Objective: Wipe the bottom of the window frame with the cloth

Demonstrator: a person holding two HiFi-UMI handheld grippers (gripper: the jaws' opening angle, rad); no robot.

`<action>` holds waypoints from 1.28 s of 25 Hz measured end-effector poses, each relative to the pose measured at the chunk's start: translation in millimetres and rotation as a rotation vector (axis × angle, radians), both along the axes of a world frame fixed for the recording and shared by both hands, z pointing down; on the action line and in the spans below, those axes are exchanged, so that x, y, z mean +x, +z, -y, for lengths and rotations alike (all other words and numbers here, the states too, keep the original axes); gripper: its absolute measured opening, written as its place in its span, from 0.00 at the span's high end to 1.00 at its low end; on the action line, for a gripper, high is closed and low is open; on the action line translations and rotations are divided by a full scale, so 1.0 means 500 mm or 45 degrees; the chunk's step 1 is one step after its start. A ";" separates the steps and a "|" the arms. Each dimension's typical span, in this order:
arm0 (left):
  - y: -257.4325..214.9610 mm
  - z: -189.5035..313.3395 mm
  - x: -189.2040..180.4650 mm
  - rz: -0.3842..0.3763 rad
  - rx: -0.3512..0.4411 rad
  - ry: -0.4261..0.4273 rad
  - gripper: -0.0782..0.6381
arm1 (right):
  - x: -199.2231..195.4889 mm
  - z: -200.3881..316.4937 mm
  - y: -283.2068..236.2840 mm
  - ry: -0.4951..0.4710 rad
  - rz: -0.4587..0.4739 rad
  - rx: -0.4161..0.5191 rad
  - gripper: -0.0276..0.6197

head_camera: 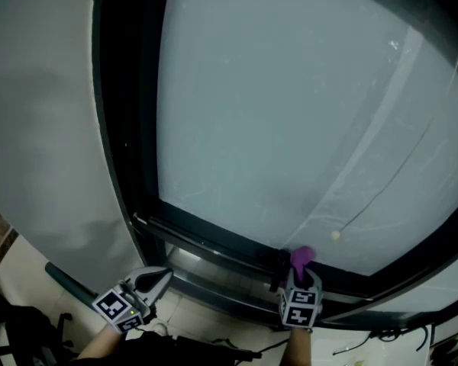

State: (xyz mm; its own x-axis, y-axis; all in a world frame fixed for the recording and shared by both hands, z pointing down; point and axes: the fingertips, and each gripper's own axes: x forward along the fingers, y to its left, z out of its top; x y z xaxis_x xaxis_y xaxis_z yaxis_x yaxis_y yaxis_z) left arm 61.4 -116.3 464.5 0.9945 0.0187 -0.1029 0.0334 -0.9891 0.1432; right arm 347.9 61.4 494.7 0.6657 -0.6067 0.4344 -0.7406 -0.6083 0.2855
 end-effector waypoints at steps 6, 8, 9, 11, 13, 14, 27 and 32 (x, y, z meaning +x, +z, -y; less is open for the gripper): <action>-0.001 0.008 0.002 -0.012 0.012 0.006 0.90 | -0.011 0.011 -0.005 -0.043 0.004 -0.023 0.83; -0.001 0.005 0.003 -0.005 0.001 0.017 0.90 | -0.020 0.019 -0.010 -0.066 -0.014 -0.026 0.83; -0.001 0.004 0.004 -0.004 -0.004 0.021 0.90 | -0.023 0.021 -0.012 -0.076 -0.023 -0.027 0.83; -0.002 0.004 0.007 -0.005 -0.009 0.024 0.90 | -0.028 0.024 -0.014 -0.094 -0.034 -0.029 0.83; -0.001 0.006 0.009 -0.007 -0.015 0.026 0.90 | -0.033 0.028 -0.016 -0.119 -0.039 -0.025 0.83; 0.002 0.007 0.010 -0.005 -0.016 0.028 0.90 | -0.037 0.031 -0.019 -0.138 -0.040 -0.018 0.83; 0.016 0.012 0.022 0.001 -0.015 0.072 0.90 | -0.082 0.045 -0.010 -0.224 0.013 0.080 0.83; 0.026 0.021 0.024 0.004 0.001 0.085 0.90 | -0.096 0.036 0.001 -0.199 0.022 0.133 0.83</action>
State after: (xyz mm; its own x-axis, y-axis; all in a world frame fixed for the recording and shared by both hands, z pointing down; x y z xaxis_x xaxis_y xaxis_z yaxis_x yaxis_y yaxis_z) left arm 73.5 -126.6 477.4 0.9914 0.0854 -0.0996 0.0991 -0.9848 0.1424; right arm 299.8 43.4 495.1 0.5527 -0.7445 0.3745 -0.8327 -0.5111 0.2130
